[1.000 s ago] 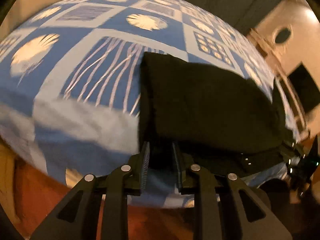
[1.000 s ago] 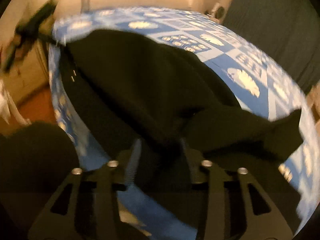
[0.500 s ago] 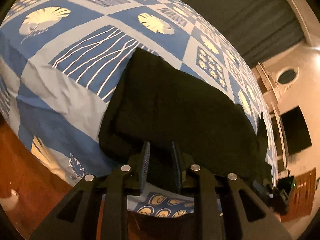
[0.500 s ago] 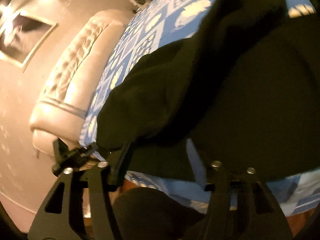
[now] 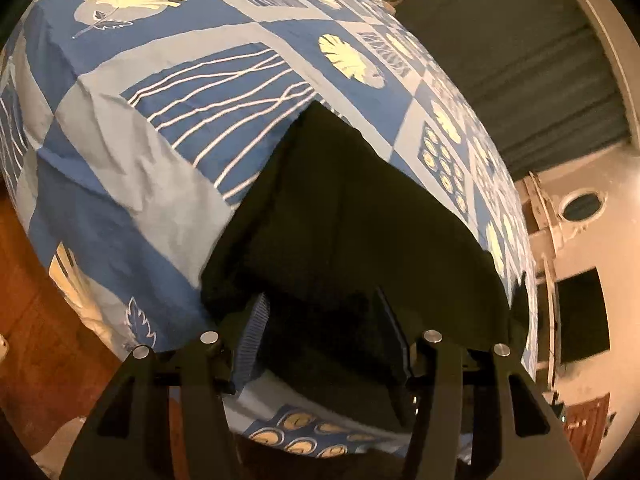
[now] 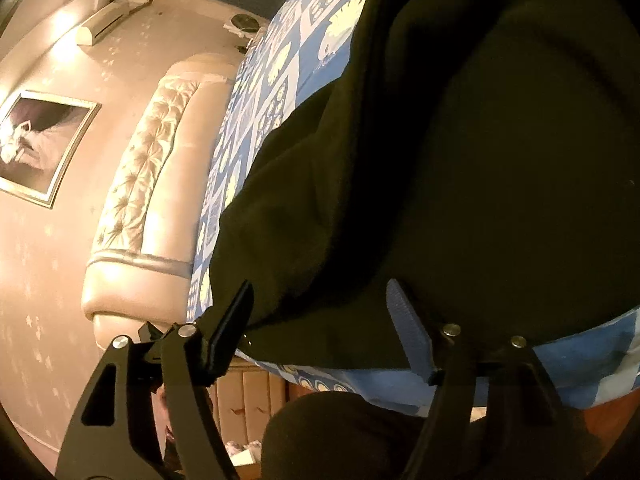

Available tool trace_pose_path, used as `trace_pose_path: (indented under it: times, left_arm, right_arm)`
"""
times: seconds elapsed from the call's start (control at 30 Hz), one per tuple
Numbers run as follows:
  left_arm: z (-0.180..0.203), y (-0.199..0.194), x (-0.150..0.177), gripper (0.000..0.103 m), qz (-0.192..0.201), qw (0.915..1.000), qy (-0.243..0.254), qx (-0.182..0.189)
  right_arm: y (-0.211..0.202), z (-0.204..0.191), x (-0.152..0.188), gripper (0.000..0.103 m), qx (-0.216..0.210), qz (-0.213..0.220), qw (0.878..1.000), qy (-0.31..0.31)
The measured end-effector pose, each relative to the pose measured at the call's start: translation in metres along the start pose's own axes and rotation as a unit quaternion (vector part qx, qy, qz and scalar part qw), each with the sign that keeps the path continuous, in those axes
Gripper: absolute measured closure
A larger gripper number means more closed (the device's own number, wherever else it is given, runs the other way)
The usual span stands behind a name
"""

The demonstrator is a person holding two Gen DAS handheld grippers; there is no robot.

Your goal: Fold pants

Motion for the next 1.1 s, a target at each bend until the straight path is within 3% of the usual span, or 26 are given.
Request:
trace_pose_path:
  times: [0.1, 0.3, 0.33, 0.4, 0.43, 0.47, 0.77, 0.93, 1.1]
  left_arm:
    - [0.0, 0.003, -0.003, 0.074, 0.001, 0.9994, 0.002, -0.035]
    - [-0.004, 0.004, -0.003, 0.082, 0.003, 0.9987, -0.01, -0.05]
    - [-0.004, 0.005, -0.003, 0.082, 0.001, 0.9987, -0.016, -0.049]
    - [-0.005, 0.006, -0.004, 0.084, -0.003, 0.9986, -0.02, -0.049]
    - [-0.005, 0.006, -0.005, 0.084, -0.002, 0.9986, -0.022, -0.048]
    - [-0.005, 0.004, -0.005, 0.085, -0.001, 0.9986, -0.025, -0.046]
    - [-0.01, -0.02, -0.003, 0.089, 0.028, 0.9988, -0.039, -0.008]
    - [-0.025, -0.011, 0.012, 0.089, 0.009, 0.9994, -0.032, -0.011]
    - [-0.032, -0.004, 0.016, 0.086, 0.002, 0.9992, -0.04, 0.01]
  right_arm:
    - [0.001, 0.003, -0.004, 0.034, 0.004, 0.009, 1.0, 0.008]
    - [0.01, 0.005, -0.018, 0.036, 0.025, 0.029, 0.999, 0.008]
    - [0.011, 0.007, -0.02, 0.04, 0.029, 0.031, 0.999, 0.011]
    - [0.015, 0.012, -0.022, 0.06, 0.03, 0.033, 0.999, 0.02]
    - [0.017, 0.015, -0.023, 0.084, 0.028, 0.028, 0.999, 0.023]
    - [0.02, 0.018, -0.023, 0.093, 0.027, 0.024, 0.999, 0.028]
    - [-0.002, -0.014, -0.007, 0.094, -0.013, 0.036, 0.999, 0.002]
    - [-0.011, 0.01, 0.017, 0.094, 0.008, 0.018, 1.0, 0.021]
    - [-0.009, 0.027, 0.025, 0.093, 0.023, 0.007, 0.999, 0.03]
Point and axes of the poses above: each gripper's, at about its wrist camera, not at the fingertips, and y roughly the way its jaws point, z to its right, x to its underside, the point moved 9 cm from there along y, roughly the way its jaws point, and after that the axes turned 15 degrees about -x, right-handed, at the moved point
